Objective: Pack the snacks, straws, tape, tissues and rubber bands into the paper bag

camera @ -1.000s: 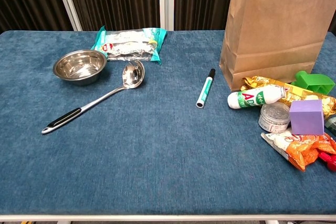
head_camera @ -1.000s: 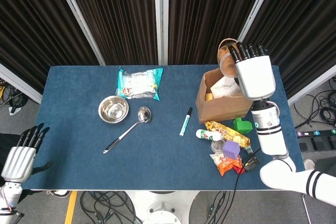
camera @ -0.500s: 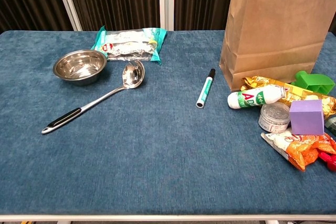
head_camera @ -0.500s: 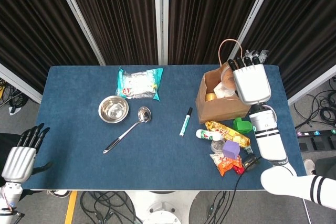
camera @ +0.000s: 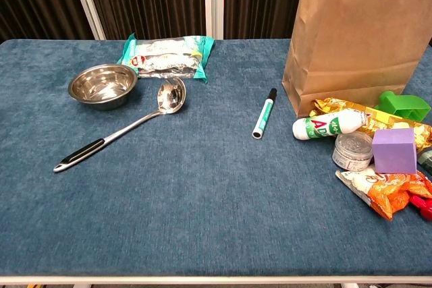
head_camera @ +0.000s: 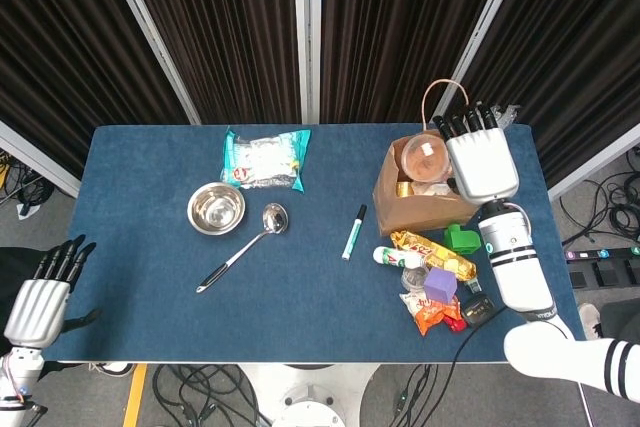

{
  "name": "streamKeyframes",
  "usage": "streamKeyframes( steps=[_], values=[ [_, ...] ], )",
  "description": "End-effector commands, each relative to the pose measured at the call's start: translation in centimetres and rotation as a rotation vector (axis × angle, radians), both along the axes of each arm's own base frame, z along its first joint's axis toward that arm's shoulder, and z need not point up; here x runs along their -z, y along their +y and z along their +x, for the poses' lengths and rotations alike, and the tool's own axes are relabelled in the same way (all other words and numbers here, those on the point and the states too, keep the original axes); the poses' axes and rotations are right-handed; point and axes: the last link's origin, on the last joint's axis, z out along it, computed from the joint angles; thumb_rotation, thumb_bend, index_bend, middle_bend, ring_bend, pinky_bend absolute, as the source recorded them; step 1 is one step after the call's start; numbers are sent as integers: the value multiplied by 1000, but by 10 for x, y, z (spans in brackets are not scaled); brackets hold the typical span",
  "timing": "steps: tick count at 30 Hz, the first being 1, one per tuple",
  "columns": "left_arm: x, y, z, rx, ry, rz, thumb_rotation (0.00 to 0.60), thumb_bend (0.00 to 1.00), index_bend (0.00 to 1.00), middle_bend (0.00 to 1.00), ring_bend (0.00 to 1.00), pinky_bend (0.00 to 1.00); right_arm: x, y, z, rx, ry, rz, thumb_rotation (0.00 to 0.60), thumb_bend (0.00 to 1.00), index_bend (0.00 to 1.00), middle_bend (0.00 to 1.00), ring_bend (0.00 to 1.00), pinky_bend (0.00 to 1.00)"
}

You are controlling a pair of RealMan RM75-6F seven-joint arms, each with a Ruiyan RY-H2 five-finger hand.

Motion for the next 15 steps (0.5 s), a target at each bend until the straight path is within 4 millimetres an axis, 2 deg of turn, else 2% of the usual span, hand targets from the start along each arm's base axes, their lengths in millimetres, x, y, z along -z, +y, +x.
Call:
streamKeyframes(
  steps=[1,10,15],
  values=[
    [0,1,0,-1,0,0,600,156,66,51,0,123,1,-2,0,4,-10,4,600,0,186,229,125,147],
    [0,1,1,0,-3,1,600,156,66,51,0,123,-4,-3,6,-40,-56,-29,600,0,185,229,127,146],
    [-1,1,1,2,-2,2,600,156,66,51,0,123,-9,-1,18,-158,-172,-85,600,0,184,234,134,146]
  ],
)
